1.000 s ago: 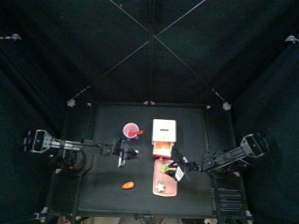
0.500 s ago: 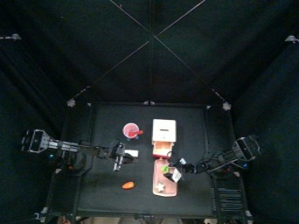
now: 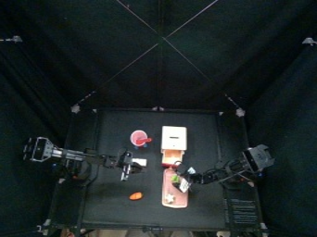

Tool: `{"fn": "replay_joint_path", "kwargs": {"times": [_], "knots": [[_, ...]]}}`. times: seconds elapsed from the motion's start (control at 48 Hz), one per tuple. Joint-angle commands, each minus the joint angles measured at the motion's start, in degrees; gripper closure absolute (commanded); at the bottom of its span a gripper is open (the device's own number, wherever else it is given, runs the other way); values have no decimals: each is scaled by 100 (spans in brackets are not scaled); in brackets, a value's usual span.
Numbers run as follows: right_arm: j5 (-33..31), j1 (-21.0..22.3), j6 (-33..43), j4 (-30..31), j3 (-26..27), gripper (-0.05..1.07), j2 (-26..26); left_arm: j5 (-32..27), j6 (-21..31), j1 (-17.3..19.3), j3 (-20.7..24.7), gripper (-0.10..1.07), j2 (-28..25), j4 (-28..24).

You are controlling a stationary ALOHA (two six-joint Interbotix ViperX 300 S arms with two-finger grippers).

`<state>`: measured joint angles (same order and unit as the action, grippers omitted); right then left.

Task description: Grab starfruit top

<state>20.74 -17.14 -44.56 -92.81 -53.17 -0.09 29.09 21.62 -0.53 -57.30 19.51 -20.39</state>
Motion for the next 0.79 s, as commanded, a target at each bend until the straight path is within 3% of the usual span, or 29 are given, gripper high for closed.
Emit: {"fn": "replay_joint_path", "kwargs": {"times": [0.0,0.771], "knots": [[26,70,-18,44,105,-2,-53,70,-9,0,79,55,-18,26],[26,97,26,62,167,-1,79,70,-9,18,53,55,-44,185]]}}
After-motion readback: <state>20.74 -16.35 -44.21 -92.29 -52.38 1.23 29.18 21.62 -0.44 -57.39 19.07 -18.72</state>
